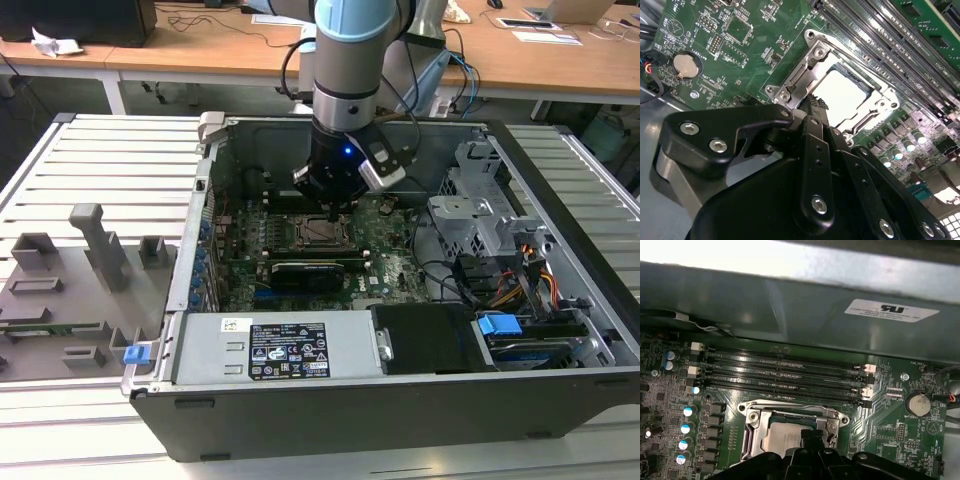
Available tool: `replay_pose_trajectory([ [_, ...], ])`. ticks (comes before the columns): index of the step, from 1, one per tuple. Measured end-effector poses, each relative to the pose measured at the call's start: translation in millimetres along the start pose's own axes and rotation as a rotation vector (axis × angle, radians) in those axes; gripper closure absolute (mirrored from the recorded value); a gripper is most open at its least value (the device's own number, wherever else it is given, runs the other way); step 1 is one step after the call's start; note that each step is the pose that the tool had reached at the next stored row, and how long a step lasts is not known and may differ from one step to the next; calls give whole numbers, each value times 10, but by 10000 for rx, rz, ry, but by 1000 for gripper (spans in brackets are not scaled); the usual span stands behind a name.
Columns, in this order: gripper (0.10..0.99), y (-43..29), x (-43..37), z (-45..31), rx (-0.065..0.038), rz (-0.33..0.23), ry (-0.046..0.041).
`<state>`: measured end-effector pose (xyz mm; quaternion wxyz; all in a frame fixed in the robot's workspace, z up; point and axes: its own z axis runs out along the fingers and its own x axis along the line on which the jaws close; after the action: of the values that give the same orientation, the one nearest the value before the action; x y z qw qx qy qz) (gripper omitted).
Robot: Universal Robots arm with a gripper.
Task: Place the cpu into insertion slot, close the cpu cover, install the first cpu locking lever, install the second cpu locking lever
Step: 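Install the second cpu locking lever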
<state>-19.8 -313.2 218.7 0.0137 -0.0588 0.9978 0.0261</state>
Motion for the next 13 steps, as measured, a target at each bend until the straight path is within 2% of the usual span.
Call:
replay_pose_trajectory([
  [5,976,-4,0,-7,30,-2,5],
  [7,976,-4,-1,-32,58,-3,8],
  [13,976,7,-7,-235,221,-6,27],
])
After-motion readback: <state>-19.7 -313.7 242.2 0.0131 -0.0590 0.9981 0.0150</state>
